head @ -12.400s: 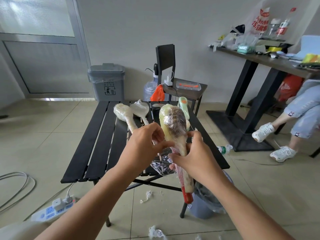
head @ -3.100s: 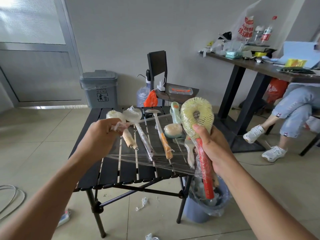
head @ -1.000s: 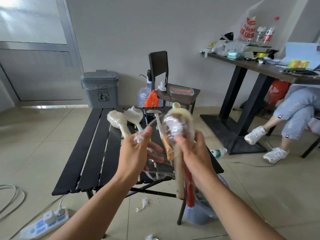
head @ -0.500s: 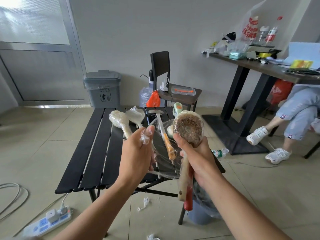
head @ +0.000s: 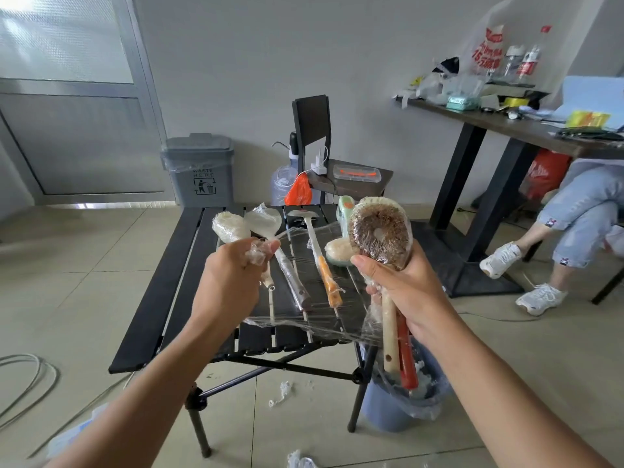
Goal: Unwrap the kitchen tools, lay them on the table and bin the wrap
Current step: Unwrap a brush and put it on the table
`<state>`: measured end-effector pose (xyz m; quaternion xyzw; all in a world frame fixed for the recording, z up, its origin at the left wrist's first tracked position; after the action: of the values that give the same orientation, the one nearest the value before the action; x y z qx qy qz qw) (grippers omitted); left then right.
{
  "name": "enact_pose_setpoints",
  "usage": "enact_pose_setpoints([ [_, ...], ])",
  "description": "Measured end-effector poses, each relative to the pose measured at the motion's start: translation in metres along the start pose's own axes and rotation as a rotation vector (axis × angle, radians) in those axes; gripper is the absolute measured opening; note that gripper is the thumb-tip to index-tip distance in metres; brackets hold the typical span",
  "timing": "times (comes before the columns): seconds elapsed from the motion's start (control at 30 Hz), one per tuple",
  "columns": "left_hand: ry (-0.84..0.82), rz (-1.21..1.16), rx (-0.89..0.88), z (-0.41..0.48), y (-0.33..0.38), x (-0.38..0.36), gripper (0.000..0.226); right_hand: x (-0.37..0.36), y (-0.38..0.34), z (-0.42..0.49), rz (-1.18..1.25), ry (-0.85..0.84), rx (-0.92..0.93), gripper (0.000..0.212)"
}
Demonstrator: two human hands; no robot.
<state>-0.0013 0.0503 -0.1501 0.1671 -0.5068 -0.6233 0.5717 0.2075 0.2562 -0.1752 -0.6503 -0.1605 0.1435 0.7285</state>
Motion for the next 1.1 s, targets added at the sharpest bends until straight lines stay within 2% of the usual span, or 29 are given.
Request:
enact_pose_setpoints([
  [0.23, 0.016, -0.017, -0.014, 0.009, 0.006, 0.011, 0.050, 0.003, -0.008, 0.001, 0.152, -0.045, -0.048, 0.075],
  [0.47, 0.025, -0.020, 0.004, 0.010, 0.002, 0.014, 0.048, -0.002, -0.002, -0.002, 0.193, -0.102, -0.123, 0.068],
  [0.6, -0.060, -0.021, -0.030, 0.005, 0.001, 0.012, 0.048, -0.012, -0.001, -0.007, 0.221, -0.152, -0.147, 0.063],
  [0.73, -0.168, -0.200, 0.101, -0.004, -0.007, 0.000, 0.042, -0.024, 0.003, -0.014, 0.307, -0.212, -0.202, 0.057],
  [0.83, -0.172, -0.398, 0.200, -0.007, -0.009, -0.004, 0.038, -0.029, 0.011, -0.017, 0.307, -0.241, -0.270, 0.067],
  [0.97, -0.178, -0.831, 0.504, -0.013, -0.018, -0.021, 0.028, -0.033, 0.021, -0.019, 0.251, -0.297, -0.321, 0.090],
  [1.1, -0.138, -0.802, 0.580, -0.021, -0.024, -0.031, 0.026, -0.037, 0.028, -0.020, 0.166, -0.300, -0.319, 0.084],
])
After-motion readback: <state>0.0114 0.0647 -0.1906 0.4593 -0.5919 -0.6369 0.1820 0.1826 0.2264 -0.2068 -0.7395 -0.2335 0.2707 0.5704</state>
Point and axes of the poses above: each hand's wrist, its own z-axis towards the middle knuckle, its own x-axis out of the back of the hand, y = z × x, the point moved 9 cm from there along z, towards the middle knuckle, and after that the axes turned 9 degrees about y, right-handed, at the moved point
